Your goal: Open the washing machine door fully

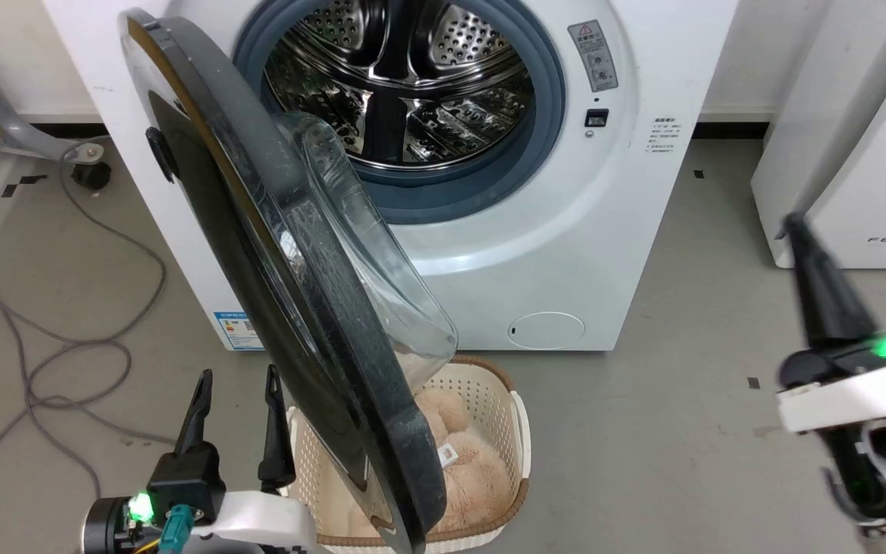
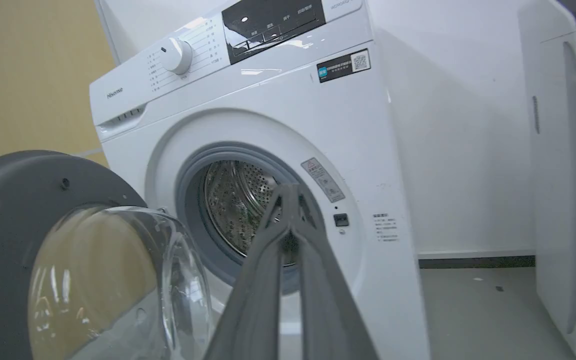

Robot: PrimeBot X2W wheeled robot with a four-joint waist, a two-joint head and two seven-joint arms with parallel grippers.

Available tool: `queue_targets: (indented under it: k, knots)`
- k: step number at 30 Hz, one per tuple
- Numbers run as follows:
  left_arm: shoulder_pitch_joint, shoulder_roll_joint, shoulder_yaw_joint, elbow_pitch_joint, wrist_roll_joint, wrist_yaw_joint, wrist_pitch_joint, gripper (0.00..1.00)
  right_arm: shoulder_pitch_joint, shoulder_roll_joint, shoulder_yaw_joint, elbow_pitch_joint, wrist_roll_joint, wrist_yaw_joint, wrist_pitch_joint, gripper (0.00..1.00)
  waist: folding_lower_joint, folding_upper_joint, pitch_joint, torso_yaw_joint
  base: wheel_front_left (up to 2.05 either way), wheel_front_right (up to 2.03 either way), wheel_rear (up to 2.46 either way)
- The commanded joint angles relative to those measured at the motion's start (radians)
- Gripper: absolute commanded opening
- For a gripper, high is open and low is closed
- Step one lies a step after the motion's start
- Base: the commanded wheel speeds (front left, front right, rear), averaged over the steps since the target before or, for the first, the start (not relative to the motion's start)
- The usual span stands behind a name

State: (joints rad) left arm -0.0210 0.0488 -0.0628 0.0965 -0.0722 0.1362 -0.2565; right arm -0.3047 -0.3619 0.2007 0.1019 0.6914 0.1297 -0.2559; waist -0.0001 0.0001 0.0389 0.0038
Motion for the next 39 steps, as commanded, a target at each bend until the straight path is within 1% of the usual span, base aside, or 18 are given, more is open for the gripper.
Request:
queue_targets:
  k: [1,4,5,7,9,11,16,23,27,28,35,39]
  knots:
    - [0.009,0.001,0.005,-0.003,0.003,-0.006,-0.005,1.0,0.022,0.01,-0.023,-0.001,-0.051,0.001,-0.004,0.0,0.0001,-0.0001,0.002,-0.002,0.0,0.0,0.0]
    - [0.008,0.001,0.009,-0.007,0.004,-0.007,-0.005,1.0,0.061,0.062,-0.106,-0.057,-0.276,0.001,-0.005,0.0,0.0001,-0.0001,0.007,-0.004,0.0,0.0,0.0]
    - [0.008,0.001,0.009,-0.008,0.005,-0.007,-0.005,1.0,0.081,0.084,-0.124,-0.076,-0.334,0.001,-0.005,0.0,0.0001,-0.0001,0.007,-0.004,0.0,0.0,0.0]
    - [0.008,0.001,0.009,-0.008,0.005,-0.008,-0.005,1.0,0.122,0.13,-0.153,-0.1,-0.405,0.001,-0.006,0.0,0.0001,-0.0001,0.008,-0.002,0.0,0.0,0.0]
    - [0.007,0.001,0.009,-0.007,0.006,-0.009,-0.005,1.0,0.16,0.149,-0.164,-0.113,-0.477,0.001,-0.006,0.0,0.0001,-0.0001,0.009,0.0,0.0,0.0,0.0]
    - [0.006,0.001,0.008,-0.006,0.006,-0.01,-0.005,1.0,0.198,0.182,-0.172,-0.115,-0.505,0.001,-0.006,0.0,0.0001,-0.0001,0.01,0.002,0.0,0.0,0.0]
    - [0.003,0.001,0.01,-0.005,0.008,-0.013,-0.005,1.0,0.279,0.224,-0.178,-0.105,-0.576,0.001,-0.006,0.0,0.0001,-0.0001,0.01,0.011,0.0,0.0,0.0]
    - [0.007,0.001,0.009,-0.006,0.01,-0.013,-0.005,1.0,0.352,0.281,-0.204,-0.074,-0.575,0.001,-0.006,0.0,0.0001,-0.0001,0.008,0.014,0.0,0.0,0.0]
    - [0.008,0.001,0.008,-0.005,0.01,-0.013,-0.005,1.0,0.37,0.3,-0.243,-0.068,-0.585,0.001,-0.006,0.0,0.0001,-0.0001,0.006,0.016,0.0,0.0,0.0]
    - [0.008,0.001,0.008,-0.004,0.01,-0.013,-0.005,1.0,0.374,0.303,-0.248,-0.065,-0.587,0.001,-0.006,1.0,0.0001,-0.0001,0.004,0.016,0.0,0.0,0.0]
    - [0.011,0.001,0.011,0.006,0.011,-0.016,-0.005,1.0,0.391,0.311,-0.266,-0.073,-0.62,0.001,-0.006,1.0,0.0001,-0.0001,-0.013,0.021,0.0,0.0,0.0]
    - [0.017,0.001,0.009,0.002,0.009,-0.011,-0.005,1.0,0.401,0.311,-0.27,-0.079,-0.619,0.001,-0.006,1.0,0.0001,-0.0001,-0.023,0.027,0.0,0.0,0.0]
